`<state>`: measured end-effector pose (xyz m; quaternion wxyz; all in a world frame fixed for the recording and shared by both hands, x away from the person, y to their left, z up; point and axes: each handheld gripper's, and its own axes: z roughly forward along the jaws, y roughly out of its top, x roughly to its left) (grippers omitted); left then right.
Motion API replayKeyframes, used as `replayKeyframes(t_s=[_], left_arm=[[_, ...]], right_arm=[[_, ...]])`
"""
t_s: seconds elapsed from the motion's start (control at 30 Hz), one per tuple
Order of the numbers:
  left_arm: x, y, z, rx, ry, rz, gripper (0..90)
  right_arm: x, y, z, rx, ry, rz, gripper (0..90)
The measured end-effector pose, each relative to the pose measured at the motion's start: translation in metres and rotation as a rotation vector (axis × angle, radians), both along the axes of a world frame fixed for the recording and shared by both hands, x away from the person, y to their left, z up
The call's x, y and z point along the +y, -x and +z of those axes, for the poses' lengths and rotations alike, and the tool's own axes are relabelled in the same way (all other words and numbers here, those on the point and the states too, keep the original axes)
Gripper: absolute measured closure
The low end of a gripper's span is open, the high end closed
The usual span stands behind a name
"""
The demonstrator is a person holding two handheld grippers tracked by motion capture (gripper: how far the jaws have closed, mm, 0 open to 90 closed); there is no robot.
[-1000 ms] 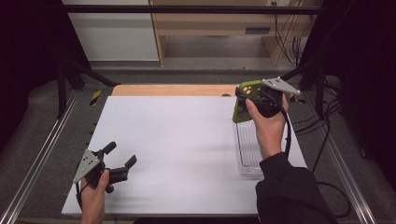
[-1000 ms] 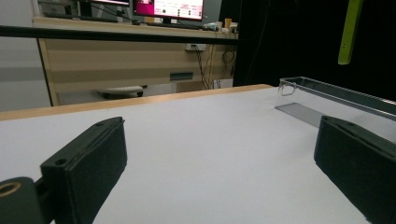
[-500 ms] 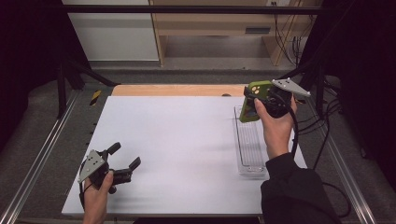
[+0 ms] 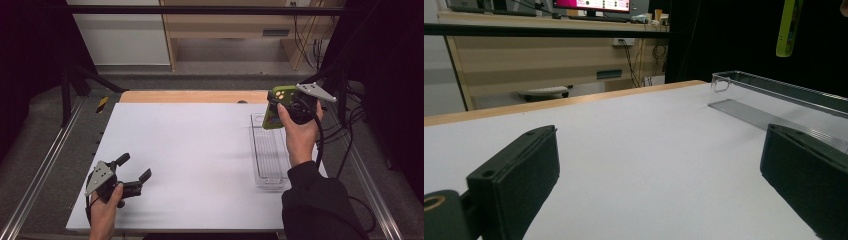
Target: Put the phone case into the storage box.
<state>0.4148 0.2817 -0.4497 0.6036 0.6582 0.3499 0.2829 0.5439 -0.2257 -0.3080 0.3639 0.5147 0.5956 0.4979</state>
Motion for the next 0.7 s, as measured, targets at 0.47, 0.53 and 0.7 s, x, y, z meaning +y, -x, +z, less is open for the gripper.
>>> replayKeyframes(t_s=[0.47,0.53,0.7], left_arm=[[-0.001,0.0,0.0,0.001,-0.014,-0.001,2.0],[-0.001,0.0,-0.001,0.001,-0.018,-0.003,2.0],[-0.002,0.0,-0.001,0.006,-0.017,0.0,2.1]], right_arm=[[0.002,-0.009,-0.009,0.012,-0.001,-0.008,16.5],[0.002,-0.009,-0.009,0.012,0.005,-0.009,16.5],[-0.001,-0.012,-0.014,0.02,-0.001,-0.021,16.5]])
